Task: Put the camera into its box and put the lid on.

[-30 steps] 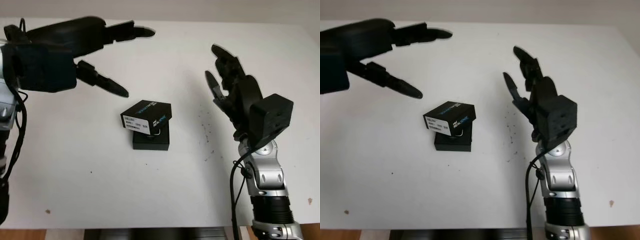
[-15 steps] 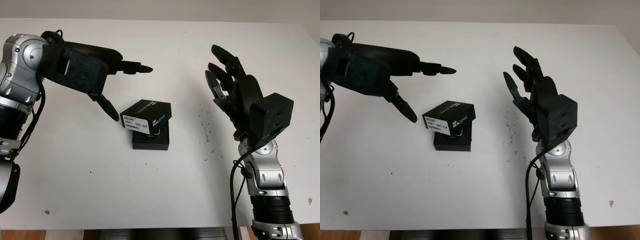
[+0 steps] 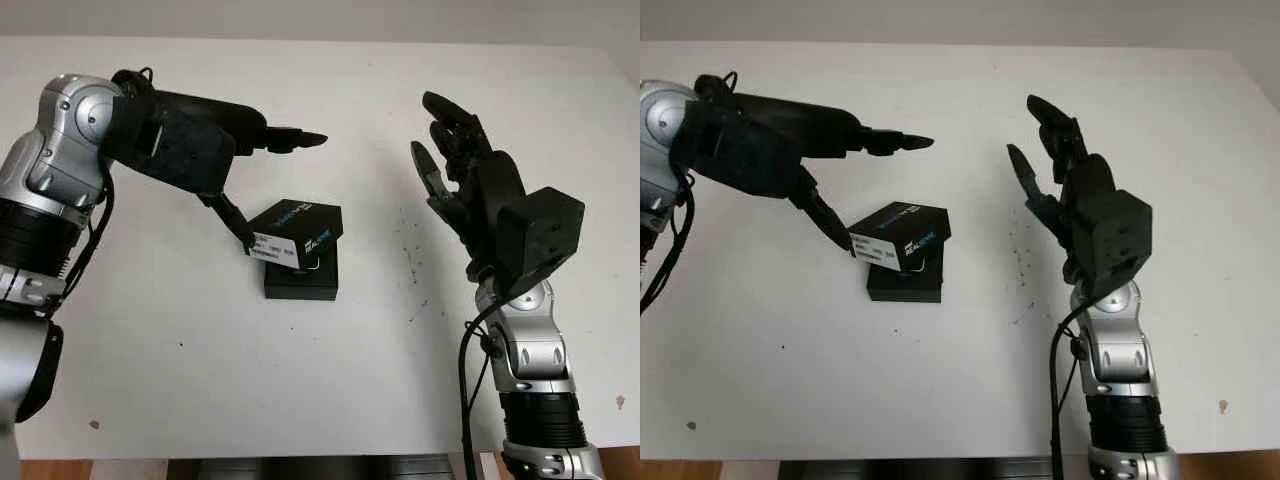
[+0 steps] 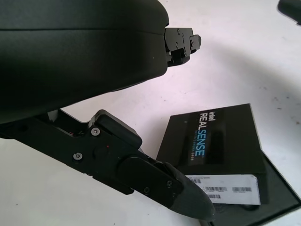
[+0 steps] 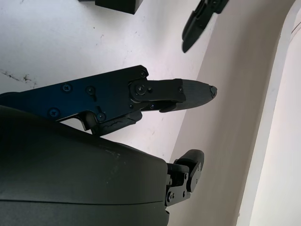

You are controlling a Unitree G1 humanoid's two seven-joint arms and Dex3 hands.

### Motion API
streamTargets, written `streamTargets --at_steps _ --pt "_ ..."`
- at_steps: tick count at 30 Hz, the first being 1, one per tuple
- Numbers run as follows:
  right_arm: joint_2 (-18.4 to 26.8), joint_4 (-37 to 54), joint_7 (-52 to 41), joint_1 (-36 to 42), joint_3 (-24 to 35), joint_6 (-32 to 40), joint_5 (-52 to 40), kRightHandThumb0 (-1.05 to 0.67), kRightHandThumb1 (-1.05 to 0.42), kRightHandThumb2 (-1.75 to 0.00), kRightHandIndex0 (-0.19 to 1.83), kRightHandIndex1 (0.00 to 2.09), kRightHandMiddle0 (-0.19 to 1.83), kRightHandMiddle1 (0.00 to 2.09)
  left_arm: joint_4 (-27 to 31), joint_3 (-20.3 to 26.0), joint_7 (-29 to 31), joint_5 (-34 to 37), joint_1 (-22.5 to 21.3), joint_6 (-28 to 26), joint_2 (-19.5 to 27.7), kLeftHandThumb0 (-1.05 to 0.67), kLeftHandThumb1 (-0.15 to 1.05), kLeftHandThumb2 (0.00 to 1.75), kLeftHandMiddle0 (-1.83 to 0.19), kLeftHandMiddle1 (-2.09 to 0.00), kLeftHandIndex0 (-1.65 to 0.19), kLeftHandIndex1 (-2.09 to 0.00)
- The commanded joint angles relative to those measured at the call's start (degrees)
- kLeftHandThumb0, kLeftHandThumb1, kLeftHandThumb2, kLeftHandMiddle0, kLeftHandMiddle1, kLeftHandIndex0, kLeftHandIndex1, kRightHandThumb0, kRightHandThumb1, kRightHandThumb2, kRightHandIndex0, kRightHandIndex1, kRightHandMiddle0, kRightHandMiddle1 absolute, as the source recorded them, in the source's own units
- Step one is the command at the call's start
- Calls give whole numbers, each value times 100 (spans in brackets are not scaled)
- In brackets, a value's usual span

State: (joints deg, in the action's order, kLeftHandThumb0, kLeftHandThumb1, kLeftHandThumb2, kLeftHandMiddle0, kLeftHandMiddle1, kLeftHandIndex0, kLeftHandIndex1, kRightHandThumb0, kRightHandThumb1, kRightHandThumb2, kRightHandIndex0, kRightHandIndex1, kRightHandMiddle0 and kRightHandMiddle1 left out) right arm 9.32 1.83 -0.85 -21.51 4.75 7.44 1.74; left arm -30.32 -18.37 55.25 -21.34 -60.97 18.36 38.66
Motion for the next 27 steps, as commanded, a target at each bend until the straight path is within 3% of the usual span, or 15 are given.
streamTargets --at_steps 1,8,10,14,27 --pt "-26 38 29 17 -21 -67 25 -56 -105 -34 5 29 2 57 -130 -73 -103 -82 -89 104 -58 -79 86 6 9 -6 9 -7" --pt "-23 19 41 26 -11 -97 35 -56 -105 -34 6 25 2 57 -322 -219 -162 -323 -62 159 -133 -76 85 5 10 -6 7 -8" --pt "-20 15 50 26 -15 -105 50 -56 -105 -33 15 31 3 58 -356 -227 -144 -336 -55 152 -158 -77 84 5 10 -5 8 -7" --pt "-19 9 32 39 -4 -120 31 -57 -105 -33 5 27 2 57 -447 -257 -179 -372 -35 328 -181 -77 84 5 7 -6 7 -7" --pt "-24 26 20 58 -2 -122 36 -56 -105 -33 11 26 5 53 -666 -320 -252 -458 -43 551 -268 -77 85 5 6 -6 3 -8"
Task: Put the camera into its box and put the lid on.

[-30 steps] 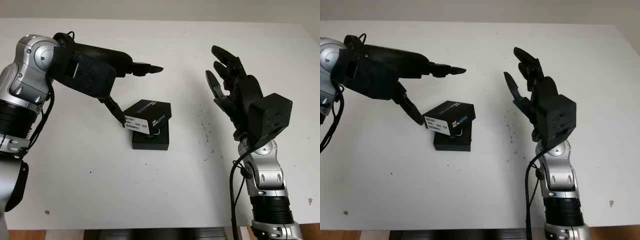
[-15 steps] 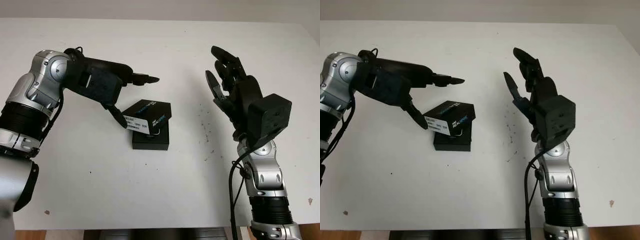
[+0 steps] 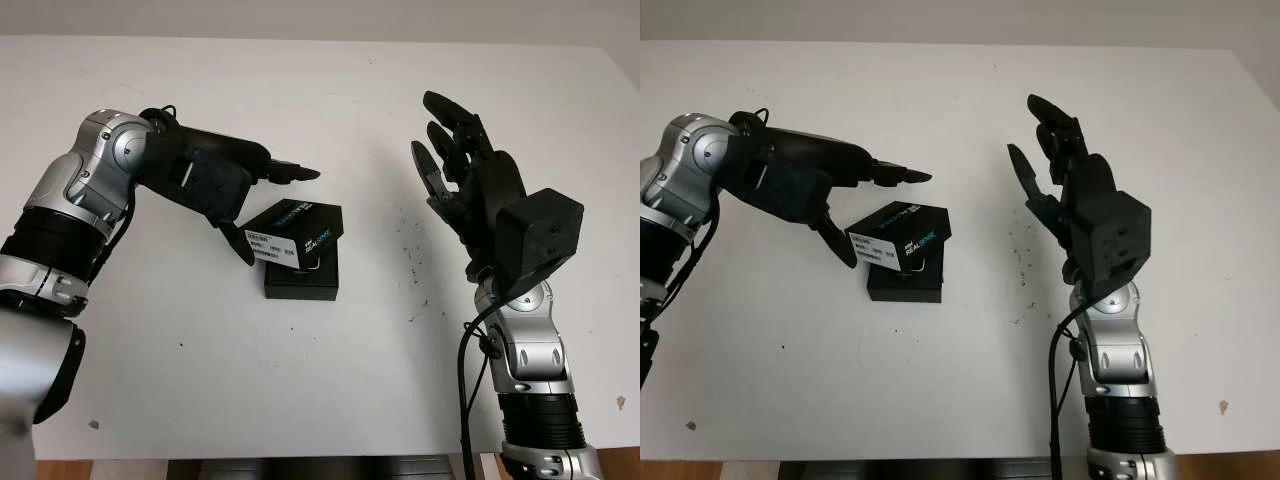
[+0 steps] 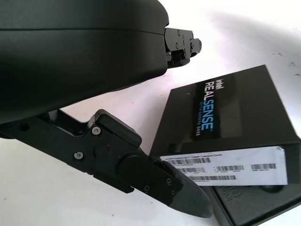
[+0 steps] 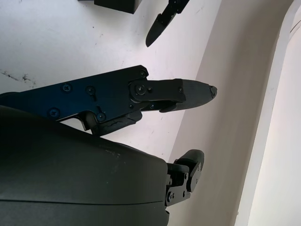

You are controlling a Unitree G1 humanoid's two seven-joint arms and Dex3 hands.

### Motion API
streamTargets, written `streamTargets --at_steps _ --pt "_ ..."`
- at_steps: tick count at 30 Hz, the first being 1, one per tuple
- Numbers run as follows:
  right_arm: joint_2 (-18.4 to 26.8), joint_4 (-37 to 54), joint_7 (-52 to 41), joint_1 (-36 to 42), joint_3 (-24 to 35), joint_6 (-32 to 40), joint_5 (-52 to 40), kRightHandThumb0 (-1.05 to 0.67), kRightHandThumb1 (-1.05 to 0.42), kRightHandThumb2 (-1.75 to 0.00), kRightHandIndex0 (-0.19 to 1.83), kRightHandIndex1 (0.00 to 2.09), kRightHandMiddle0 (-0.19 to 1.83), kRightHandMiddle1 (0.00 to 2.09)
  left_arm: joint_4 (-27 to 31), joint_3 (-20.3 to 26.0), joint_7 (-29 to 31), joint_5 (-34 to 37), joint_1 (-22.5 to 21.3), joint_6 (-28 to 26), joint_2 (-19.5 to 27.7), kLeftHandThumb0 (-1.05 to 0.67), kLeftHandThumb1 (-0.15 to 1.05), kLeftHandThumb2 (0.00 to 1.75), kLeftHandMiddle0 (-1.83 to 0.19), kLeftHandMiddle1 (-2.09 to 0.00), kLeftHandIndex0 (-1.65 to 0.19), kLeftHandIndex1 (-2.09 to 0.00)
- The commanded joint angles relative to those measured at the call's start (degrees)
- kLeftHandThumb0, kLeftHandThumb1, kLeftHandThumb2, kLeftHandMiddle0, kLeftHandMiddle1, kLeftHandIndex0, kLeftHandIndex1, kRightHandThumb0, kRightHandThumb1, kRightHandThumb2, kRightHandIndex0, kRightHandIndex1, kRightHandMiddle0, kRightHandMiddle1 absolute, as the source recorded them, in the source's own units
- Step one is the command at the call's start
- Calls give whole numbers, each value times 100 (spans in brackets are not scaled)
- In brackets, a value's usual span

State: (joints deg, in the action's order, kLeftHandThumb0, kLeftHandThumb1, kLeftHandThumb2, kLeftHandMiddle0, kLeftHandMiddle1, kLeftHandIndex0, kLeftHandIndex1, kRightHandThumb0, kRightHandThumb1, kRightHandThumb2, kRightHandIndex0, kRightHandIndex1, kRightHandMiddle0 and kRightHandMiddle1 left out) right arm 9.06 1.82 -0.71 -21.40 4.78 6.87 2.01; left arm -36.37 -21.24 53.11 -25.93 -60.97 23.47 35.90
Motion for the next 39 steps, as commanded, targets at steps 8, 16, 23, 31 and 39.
streamTargets --at_steps 8,16,23,31,39 --pt "15 24 -17 57 9 -68 -2 -57 -105 -33 6 21 5 50 -310 -4 -103 71 -49 237 -60 -77 86 6 -3 -9 -4 -11" --pt "2 47 14 69 5 -45 27 -57 -105 -32 10 20 7 47 -498 24 41 302 -70 31 -172 -65 83 5 -20 -15 -14 -17" --pt "1 21 17 64 12 -82 15 -55 -105 -32 6 47 9 46 -594 -5 5 308 -67 155 -203 -67 84 5 -26 -17 -19 -20" --pt "19 35 8 75 8 -66 23 -56 -105 -32 -7 84 13 37 -593 -7 -33 332 -38 176 -236 -61 86 5 -12 -69 -9 -60" --pt "9 16 15 47 -2 -77 39 -58 -105 -32 -3 44 10 43 -296 48 -208 347 117 66 -213 -51 90 6 -14 -103 -5 -105"
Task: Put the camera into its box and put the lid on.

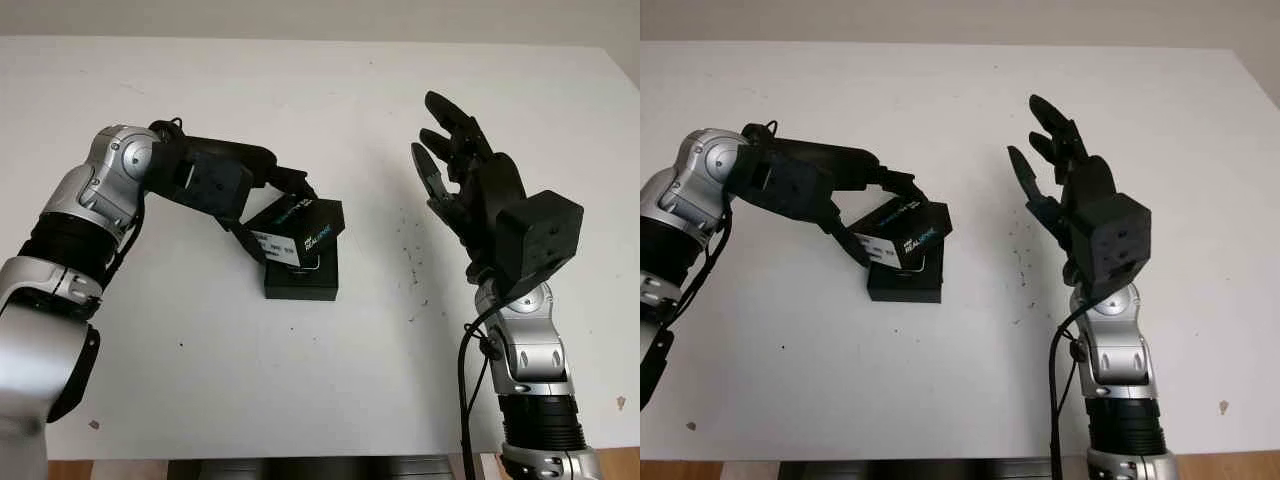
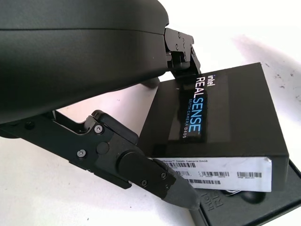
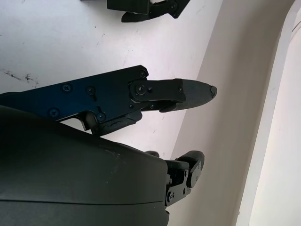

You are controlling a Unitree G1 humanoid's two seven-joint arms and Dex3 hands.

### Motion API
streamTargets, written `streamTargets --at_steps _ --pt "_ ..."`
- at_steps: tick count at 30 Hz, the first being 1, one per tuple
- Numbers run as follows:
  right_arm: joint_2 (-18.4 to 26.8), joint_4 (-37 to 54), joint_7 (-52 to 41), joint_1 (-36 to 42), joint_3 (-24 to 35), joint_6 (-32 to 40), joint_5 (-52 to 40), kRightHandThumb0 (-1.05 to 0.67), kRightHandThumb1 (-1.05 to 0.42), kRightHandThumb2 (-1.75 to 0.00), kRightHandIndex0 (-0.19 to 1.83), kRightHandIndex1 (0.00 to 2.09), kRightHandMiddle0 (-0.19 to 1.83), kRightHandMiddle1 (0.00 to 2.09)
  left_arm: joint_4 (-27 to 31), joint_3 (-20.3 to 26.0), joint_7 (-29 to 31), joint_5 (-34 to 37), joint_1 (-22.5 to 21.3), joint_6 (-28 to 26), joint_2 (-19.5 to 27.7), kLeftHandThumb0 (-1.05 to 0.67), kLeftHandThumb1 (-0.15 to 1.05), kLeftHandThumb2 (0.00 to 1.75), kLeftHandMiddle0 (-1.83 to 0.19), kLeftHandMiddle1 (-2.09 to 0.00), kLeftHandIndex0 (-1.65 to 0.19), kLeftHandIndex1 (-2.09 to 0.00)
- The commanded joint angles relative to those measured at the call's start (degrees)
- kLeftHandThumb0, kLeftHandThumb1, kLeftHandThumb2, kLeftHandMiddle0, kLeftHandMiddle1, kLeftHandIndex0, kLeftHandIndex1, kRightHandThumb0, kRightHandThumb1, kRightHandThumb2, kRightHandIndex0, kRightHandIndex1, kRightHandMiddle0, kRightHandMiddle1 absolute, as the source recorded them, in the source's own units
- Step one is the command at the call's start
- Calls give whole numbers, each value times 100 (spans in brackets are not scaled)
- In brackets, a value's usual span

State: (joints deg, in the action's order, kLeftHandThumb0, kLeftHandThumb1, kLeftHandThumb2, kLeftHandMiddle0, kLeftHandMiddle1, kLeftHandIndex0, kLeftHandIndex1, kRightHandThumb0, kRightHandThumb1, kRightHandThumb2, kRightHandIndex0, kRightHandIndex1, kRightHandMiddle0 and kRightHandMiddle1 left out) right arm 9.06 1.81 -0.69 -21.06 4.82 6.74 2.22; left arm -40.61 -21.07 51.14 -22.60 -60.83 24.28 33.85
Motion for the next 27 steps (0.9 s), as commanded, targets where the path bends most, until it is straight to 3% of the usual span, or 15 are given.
streamTargets --at_steps 1,6,7,10,13,18,19,24,27 --pt "6 15 19 10 -8 -68 22 -58 -105 -32 0 40 9 44 204 50 -68 32 148 -11 -2 -49 92 6 -15 -110 -6 -109" --pt "7 -2 -8 4 -12 -79 4 -58 -105 -32 4 34 7 46 480 167 -500 105 396 259 14 -38 103 9 -29 -132 -21 -127" --pt "6 -1 -1 3 -16 -76 15 -58 -105 -33 4 33 7 46 508 194 -591 115 443 325 8 -38 104 11 -30 -145 -23 -134" --pt "-3 21 32 12 -35 -67 61 -58 -105 -32 5 33 8 46 631 246 -709 161 553 340 2 -39 105 15 -28 -164 -21 -148" --pt "-23 14 19 20 -25 -98 31 -58 -105 -32 9 35 8 47 877 276 -627 209 641 81 15 -37 105 18 -24 -169 -15 -153" --pt "-49 86 31 28 -38 9 41 -57 -105 -33 2 30 8 48 1839 393 -760 53 971 -763 97 -33 105 19 -25 -156 -12 -147" --pt "-54 94 32 31 -39 19 39 -57 -105 -33 1 29 7 48 2103 438 -817 -5 1063 -1003 99 -32 105 18 -30 -161 -14 -144" --pt "-42 51 32 23 -76 -12 90 -58 -105 -34 3 26 6 49 3510 639 -918 -272 1475 -2510 53 -25 105 20 -38 -172 -17 -147" --pt "-50 25 52 25 -93 -32 120 -59 -105 -34 6 24 5 50 4059 616 -631 -406 1481 -3401 98 -24 105 25 -36 -162 -15 -148"
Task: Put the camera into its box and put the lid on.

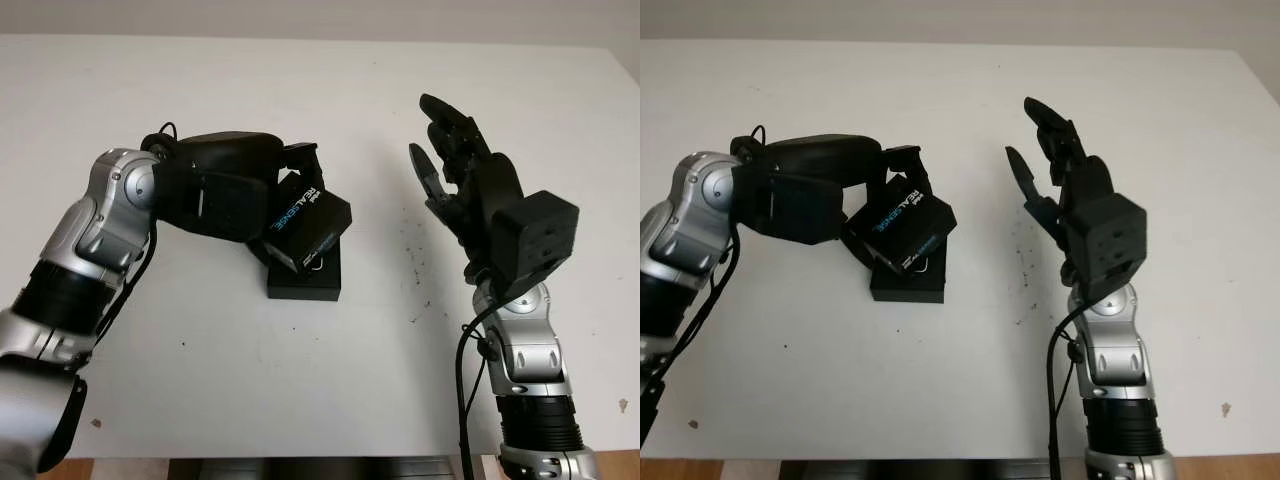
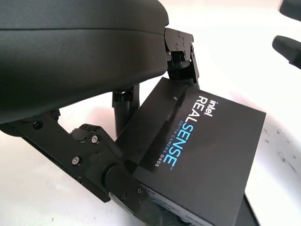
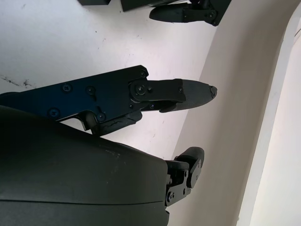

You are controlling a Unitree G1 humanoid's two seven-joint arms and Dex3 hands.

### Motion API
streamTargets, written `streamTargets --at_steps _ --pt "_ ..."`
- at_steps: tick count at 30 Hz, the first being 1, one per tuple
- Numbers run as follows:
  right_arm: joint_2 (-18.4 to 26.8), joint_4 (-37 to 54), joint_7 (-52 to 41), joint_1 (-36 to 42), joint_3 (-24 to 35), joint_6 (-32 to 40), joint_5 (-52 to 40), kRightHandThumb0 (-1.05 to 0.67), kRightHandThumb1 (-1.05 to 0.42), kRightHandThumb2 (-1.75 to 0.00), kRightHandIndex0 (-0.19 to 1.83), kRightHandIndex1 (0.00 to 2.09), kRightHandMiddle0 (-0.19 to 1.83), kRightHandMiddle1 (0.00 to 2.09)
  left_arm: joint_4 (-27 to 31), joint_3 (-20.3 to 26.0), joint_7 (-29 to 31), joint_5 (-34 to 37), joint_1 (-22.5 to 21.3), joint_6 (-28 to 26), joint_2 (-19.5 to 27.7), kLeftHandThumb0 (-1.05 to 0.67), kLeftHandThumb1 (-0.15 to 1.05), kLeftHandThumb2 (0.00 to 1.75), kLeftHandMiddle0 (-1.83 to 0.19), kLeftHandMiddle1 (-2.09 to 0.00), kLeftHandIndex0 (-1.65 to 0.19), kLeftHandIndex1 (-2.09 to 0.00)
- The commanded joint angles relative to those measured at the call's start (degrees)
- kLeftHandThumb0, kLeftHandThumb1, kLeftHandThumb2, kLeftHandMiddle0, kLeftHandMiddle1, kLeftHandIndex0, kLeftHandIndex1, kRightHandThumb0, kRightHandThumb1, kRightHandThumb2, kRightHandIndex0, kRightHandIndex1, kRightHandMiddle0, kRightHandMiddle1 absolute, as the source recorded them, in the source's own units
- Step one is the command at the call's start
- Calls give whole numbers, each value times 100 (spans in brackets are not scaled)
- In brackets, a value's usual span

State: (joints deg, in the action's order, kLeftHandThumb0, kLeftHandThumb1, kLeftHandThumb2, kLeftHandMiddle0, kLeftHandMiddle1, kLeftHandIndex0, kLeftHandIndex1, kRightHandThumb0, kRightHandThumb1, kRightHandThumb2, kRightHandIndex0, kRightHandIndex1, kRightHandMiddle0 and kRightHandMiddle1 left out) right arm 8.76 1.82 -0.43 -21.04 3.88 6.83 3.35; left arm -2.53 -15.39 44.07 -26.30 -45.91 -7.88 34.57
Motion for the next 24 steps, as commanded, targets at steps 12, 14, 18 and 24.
streamTargets --at_steps 12,14,18,24 --pt "-55 -32 49 46 -55 -199 6 -58 -105 -35 10 20 4 52 1242 -136 1406 -221 -263 -2810 242 -28 105 34 -58 -181 -36 -179" --pt "-63 -40 70 48 -65 -209 24 -58 -105 -35 11 19 5 53 1370 -220 1592 -252 -285 -3210 309 -28 105 35 -60 -181 -38 -178" --pt "-84 -73 84 57 -81 -254 32 -58 -105 -34 12 18 4 54 1584 -369 1857 -236 -345 -3896 437 -29 105 34 -56 -180 -36 -173" --pt "-100 -61 94 91 -114 -261 38 -58 -105 -34 14 17 5 51 1777 -399 1741 -117 -255 -4473 479 -28 105 32 -54 -177 -33 -171"
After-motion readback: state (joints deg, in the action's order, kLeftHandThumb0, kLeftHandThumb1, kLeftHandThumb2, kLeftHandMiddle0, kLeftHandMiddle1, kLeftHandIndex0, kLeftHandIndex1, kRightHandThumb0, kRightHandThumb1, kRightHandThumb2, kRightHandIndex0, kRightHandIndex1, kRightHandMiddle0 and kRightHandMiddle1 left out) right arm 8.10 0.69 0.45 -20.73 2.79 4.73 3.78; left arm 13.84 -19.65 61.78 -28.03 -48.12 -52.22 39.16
